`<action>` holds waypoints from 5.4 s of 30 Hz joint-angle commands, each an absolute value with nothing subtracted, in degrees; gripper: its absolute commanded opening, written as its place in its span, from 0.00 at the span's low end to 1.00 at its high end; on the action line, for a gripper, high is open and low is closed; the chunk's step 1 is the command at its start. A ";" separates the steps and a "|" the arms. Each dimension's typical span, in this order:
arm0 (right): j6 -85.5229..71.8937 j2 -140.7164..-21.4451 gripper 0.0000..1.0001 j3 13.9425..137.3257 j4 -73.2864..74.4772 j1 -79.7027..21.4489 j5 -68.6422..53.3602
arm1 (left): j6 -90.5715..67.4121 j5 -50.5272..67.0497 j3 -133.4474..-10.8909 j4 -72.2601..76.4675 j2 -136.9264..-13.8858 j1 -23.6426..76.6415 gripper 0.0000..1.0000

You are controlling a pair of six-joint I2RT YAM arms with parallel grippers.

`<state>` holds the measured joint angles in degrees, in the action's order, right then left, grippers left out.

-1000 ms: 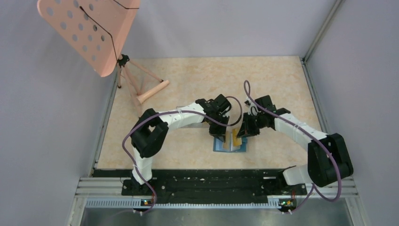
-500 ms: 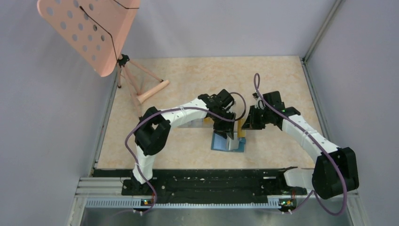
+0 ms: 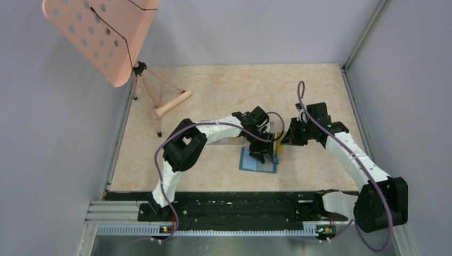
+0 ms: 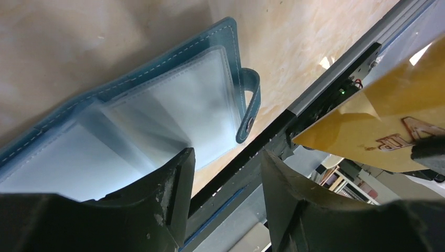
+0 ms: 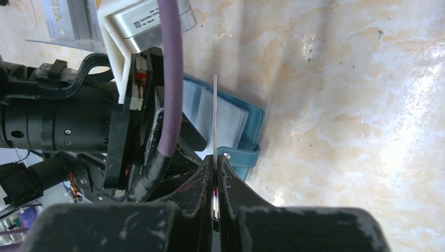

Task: Put the credit cards into the card holder
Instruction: Turn over the card slot in the card holder, then insert the credit card into the card holder.

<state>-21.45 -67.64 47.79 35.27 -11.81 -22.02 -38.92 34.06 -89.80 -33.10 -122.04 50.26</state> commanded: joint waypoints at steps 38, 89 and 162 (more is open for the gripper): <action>-29.74 -82.43 0.00 34.68 10.41 -14.57 -40.93 | -40.23 26.86 -63.89 -22.98 -106.35 44.13 0.27; -20.77 -94.95 0.00 38.68 8.76 -12.46 -51.81 | -39.22 23.27 -65.12 -28.17 -109.08 44.47 0.00; -40.98 -89.09 0.00 23.14 -15.54 -11.81 -48.76 | -38.42 24.26 -66.82 -29.30 -111.65 44.96 0.00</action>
